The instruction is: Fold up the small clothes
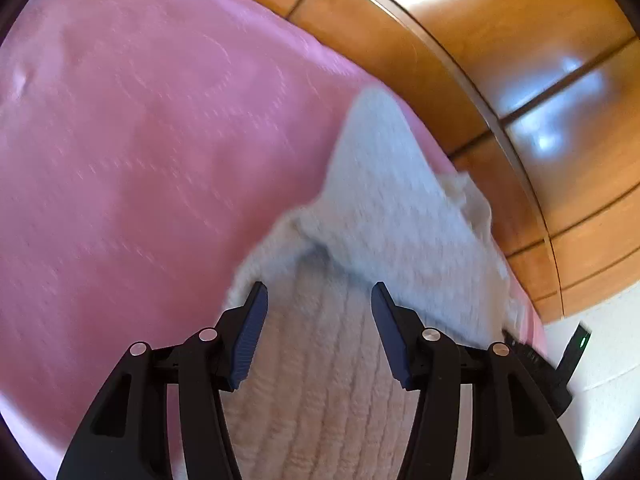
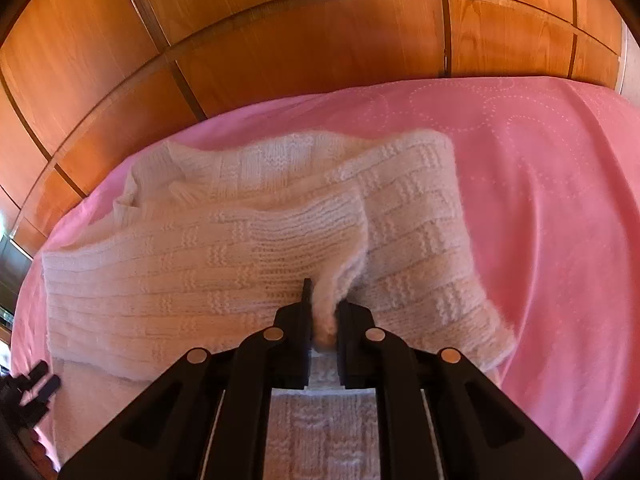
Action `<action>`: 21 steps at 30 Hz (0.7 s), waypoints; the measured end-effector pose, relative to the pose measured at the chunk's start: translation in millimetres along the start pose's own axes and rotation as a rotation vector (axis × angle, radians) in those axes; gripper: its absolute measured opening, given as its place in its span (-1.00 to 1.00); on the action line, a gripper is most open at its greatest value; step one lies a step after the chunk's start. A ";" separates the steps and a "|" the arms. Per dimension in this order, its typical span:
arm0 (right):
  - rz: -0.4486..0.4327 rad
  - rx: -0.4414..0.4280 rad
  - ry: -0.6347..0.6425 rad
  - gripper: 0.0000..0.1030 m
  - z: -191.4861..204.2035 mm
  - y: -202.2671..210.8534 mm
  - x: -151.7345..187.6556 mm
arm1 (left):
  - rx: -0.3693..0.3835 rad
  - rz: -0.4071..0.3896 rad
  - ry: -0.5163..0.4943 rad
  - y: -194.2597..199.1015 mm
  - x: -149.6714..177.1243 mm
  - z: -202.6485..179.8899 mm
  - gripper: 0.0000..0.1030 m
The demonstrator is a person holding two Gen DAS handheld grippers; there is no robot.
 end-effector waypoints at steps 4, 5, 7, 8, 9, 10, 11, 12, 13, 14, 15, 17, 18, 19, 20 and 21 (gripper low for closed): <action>-0.022 -0.013 -0.007 -0.79 -1.9 0.9 3.0 | 0.010 -0.051 -0.002 10.2 -26.1 -3.0 0.03; -0.030 -0.019 -0.004 -0.79 -2.5 0.6 4.1 | 0.007 -0.055 -0.005 7.9 -34.4 -4.9 0.03; -0.046 -0.032 0.000 -0.78 -2.9 1.0 7.3 | 0.014 -0.042 0.003 -2.1 -47.5 -7.1 0.03; -0.052 -0.041 -0.002 -0.77 0.2 0.9 9.8 | 0.020 -0.036 0.003 -8.8 -54.5 -9.3 0.08; -0.058 -0.052 -0.010 -0.77 -0.1 1.0 10.2 | 0.020 -0.030 -0.001 -15.8 -60.8 -10.8 0.17; -0.062 -0.067 -0.024 -0.77 -3.1 2.2 12.2 | 0.016 -0.023 -0.001 -25.9 -69.1 -12.1 0.18; -0.064 -0.079 -0.033 -0.76 0.9 -0.1 10.7 | 0.021 -0.011 0.005 -35.8 -74.2 -13.6 0.18; -0.066 -0.089 -0.041 -0.76 0.3 -0.4 10.8 | 0.041 0.011 0.016 -45.2 -78.4 -15.5 0.18; -0.070 -0.100 -0.048 -0.76 -0.3 -0.4 11.7 | 0.073 0.042 0.031 -57.2 -82.4 -19.2 0.18; -0.071 -0.104 -0.050 -0.76 0.3 -0.8 10.7 | 0.093 0.043 0.030 -67.3 -87.1 -22.4 0.18; -0.073 -0.108 -0.053 -0.76 0.1 -1.0 10.7 | 0.087 0.052 0.031 -74.6 -88.7 -22.7 -0.06; -0.075 -0.116 -0.058 -0.75 0.4 -2.5 9.4 | 0.073 0.057 0.006 -86.8 -90.1 -25.4 -0.64; -0.076 -0.118 -0.060 -0.75 0.0 -2.5 9.5 | 0.038 0.005 -0.025 -81.9 -93.2 -28.1 -0.76; -0.079 -0.119 -0.060 -0.75 0.1 -2.0 9.6 | 0.028 -0.036 -0.053 -75.8 -94.7 -32.1 -0.76; -0.082 -0.118 -0.060 -0.75 -1.3 -0.8 10.7 | 0.003 -0.076 -0.101 -69.9 -94.4 -37.5 -0.76; -0.086 -0.116 -0.057 -0.75 -0.8 -0.9 11.3 | -0.058 -0.100 -0.165 -69.4 -91.4 -41.2 -0.76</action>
Point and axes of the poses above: each gripper's, at about its wrist camera, not at the fingertips, and y roughly against the way its jaws point, z to its left, x to its underside, the point moved 8 cm from there along -y, roughly the way its jaws point, and after that the axes turned 4 degrees about -z, right-handed, at the moved point
